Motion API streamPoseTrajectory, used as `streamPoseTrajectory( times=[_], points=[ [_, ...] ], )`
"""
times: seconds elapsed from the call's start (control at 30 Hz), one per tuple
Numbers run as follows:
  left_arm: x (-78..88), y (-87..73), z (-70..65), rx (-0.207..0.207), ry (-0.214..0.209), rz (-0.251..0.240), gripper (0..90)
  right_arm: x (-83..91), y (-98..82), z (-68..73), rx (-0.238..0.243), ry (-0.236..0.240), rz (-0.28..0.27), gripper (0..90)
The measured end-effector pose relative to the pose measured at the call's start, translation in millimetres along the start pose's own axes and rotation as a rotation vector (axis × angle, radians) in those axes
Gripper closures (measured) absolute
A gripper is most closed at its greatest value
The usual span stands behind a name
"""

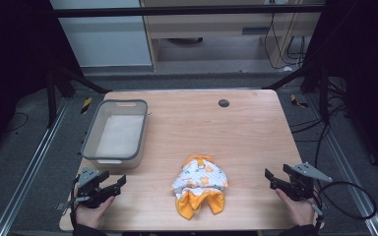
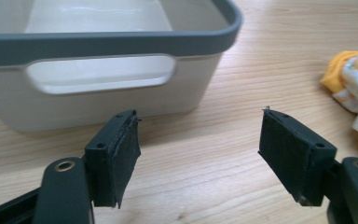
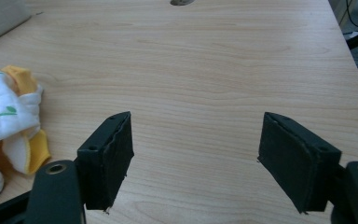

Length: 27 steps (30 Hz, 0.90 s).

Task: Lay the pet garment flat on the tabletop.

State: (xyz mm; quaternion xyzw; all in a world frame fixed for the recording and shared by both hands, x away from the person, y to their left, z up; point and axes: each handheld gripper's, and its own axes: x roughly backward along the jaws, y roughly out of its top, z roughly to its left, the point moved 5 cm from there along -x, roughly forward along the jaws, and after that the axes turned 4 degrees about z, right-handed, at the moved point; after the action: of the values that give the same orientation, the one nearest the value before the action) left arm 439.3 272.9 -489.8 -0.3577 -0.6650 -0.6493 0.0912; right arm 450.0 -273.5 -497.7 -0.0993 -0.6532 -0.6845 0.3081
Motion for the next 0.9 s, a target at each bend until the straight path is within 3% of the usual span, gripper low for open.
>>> streamPoseTrajectory(
  times=[0.23,0.5,0.9],
  points=[
    [2.5,3.3,-14.6,-0.039,-0.037,-0.015,29.4,0.3,1.6,12.6,0.03,0.032,0.0,28.8],
    [3.2,14.3,-16.5,-0.065,-0.047,-0.03,30.0,-0.2,12.5,25.6,0.056,0.069,-0.021,30.0],
    [3.6,38.2,-28.8,-0.14,-0.095,-0.049,33.9,7.4,44.9,26.7,0.081,0.109,-0.058,31.4]
  ],
)
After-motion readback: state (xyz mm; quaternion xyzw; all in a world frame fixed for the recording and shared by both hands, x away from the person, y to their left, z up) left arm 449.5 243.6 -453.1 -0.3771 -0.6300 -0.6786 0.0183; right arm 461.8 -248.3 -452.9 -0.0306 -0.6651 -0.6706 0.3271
